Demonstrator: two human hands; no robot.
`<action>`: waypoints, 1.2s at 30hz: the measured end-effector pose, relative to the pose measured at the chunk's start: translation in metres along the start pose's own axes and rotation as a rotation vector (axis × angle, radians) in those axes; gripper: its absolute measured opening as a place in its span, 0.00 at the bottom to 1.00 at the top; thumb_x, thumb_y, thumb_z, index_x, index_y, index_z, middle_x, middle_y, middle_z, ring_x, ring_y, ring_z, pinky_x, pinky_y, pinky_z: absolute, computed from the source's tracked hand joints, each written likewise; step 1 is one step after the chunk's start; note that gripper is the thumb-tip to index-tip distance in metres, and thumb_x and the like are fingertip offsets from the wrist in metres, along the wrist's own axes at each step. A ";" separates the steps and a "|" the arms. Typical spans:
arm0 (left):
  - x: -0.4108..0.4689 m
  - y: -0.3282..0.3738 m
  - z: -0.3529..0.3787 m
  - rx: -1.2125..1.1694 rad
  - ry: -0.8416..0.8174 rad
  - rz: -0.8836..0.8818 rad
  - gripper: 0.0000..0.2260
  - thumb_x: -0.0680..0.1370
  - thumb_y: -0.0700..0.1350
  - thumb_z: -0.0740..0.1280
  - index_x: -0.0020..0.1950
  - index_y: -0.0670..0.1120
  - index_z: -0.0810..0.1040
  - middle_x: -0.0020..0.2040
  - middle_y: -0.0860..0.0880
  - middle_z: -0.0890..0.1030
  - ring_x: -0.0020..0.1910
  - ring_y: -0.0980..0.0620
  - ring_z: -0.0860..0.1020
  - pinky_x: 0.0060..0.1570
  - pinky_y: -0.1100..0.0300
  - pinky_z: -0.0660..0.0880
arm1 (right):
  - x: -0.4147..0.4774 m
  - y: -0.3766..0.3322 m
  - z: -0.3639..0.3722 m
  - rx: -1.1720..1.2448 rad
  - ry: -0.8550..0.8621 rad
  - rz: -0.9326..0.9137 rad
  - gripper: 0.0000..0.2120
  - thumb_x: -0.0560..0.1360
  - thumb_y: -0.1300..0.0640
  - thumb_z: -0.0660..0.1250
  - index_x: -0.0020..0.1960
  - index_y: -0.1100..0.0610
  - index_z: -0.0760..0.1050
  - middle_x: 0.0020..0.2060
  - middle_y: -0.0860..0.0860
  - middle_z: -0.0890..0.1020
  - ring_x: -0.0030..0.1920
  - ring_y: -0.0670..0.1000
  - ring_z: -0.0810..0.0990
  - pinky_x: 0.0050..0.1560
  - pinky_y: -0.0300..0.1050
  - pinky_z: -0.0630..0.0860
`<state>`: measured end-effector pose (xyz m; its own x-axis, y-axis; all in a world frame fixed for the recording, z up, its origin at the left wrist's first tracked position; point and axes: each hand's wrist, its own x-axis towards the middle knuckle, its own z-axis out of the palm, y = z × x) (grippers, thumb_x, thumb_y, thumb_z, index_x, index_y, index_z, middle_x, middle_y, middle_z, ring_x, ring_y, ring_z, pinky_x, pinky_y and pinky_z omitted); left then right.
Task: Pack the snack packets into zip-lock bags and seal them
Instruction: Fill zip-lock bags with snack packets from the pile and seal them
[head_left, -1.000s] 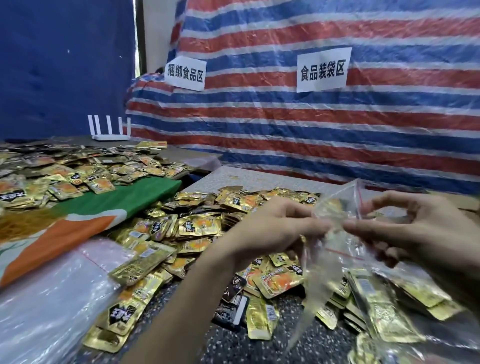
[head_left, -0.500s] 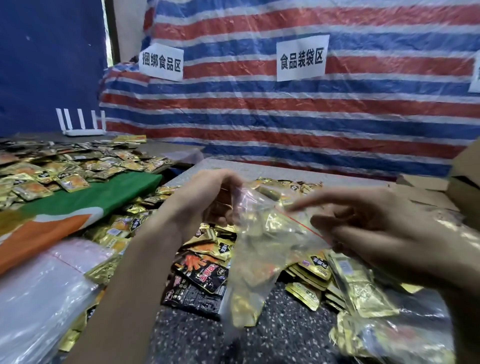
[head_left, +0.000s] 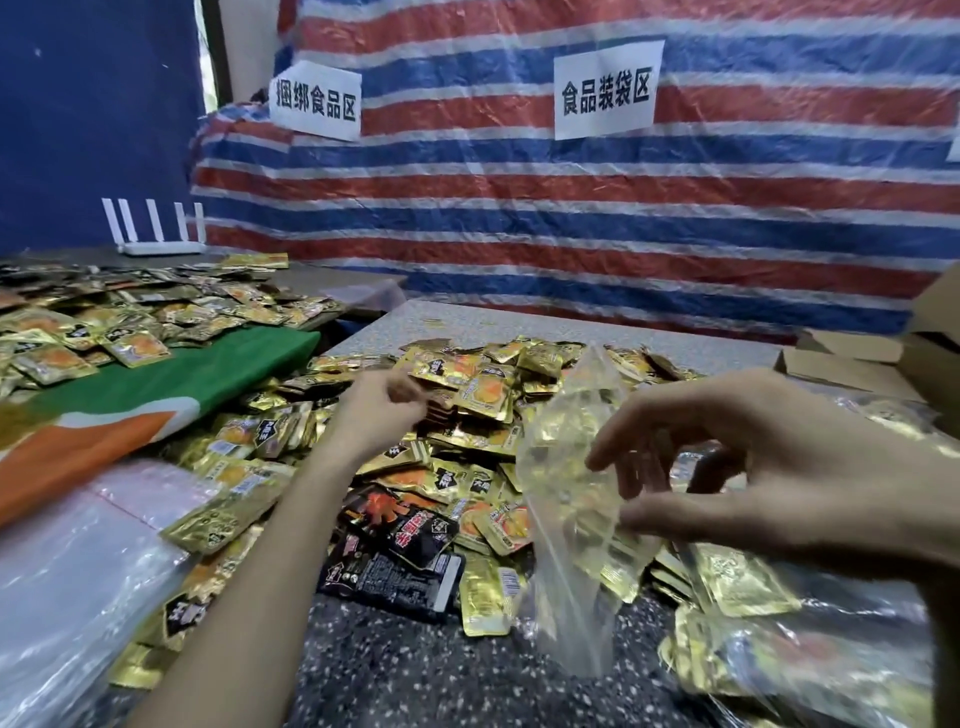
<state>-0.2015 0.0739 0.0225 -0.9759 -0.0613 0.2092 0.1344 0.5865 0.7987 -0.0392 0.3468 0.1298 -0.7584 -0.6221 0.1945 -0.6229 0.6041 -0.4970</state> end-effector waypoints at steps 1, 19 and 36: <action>0.005 -0.013 0.007 0.255 0.061 -0.011 0.11 0.76 0.40 0.69 0.56 0.51 0.81 0.62 0.52 0.80 0.59 0.49 0.77 0.51 0.56 0.75 | 0.000 -0.001 0.000 0.007 -0.005 -0.014 0.13 0.70 0.42 0.75 0.54 0.41 0.82 0.44 0.39 0.84 0.46 0.43 0.83 0.44 0.36 0.80; 0.003 -0.004 -0.010 -0.109 0.146 -0.146 0.07 0.81 0.45 0.65 0.58 0.50 0.80 0.44 0.49 0.83 0.41 0.48 0.82 0.44 0.50 0.80 | 0.004 -0.013 0.007 -0.056 0.064 0.039 0.04 0.75 0.51 0.67 0.44 0.46 0.81 0.40 0.40 0.83 0.43 0.42 0.81 0.42 0.33 0.76; -0.112 0.134 -0.040 -0.651 0.016 0.286 0.08 0.71 0.34 0.73 0.42 0.47 0.83 0.43 0.48 0.86 0.41 0.51 0.85 0.36 0.62 0.80 | 0.010 -0.011 0.011 0.063 0.203 0.046 0.09 0.72 0.47 0.66 0.43 0.51 0.82 0.39 0.49 0.85 0.40 0.48 0.83 0.45 0.50 0.81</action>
<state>-0.0671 0.1273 0.1285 -0.8853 0.0077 0.4650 0.4648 -0.0199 0.8852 -0.0383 0.3285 0.1278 -0.8126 -0.4780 0.3335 -0.5786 0.5929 -0.5601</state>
